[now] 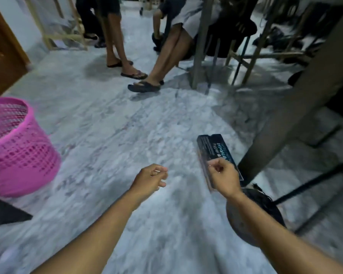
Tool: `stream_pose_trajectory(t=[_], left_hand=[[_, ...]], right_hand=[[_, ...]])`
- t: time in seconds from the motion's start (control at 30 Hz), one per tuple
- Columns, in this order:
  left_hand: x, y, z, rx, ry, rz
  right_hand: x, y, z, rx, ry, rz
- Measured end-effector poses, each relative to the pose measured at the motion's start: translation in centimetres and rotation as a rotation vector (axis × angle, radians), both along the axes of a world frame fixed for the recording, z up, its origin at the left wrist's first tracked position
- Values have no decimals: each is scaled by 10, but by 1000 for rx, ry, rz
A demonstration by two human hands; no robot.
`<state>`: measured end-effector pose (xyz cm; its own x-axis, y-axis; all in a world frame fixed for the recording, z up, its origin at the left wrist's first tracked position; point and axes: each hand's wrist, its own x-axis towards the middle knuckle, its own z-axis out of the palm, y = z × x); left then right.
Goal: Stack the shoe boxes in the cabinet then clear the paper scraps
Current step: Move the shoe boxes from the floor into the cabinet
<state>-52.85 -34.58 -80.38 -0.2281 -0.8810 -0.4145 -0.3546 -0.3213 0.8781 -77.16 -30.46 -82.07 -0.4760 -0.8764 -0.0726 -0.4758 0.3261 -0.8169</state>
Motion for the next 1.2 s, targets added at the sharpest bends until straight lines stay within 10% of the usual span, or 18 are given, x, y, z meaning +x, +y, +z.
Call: stream_pose_trajectory(t=[0.5,0.8,1.2], left_hand=[[-192,-23,-157,395,95,-43],[-152,3,-184,107,223,361],[20,79,-77,108,330,260]], right_hand=[[-103,-24,-129,302,-110,-344],[-58,-14,-125,205,-200,-336],[-9,-36,-27,237,-675,-38]])
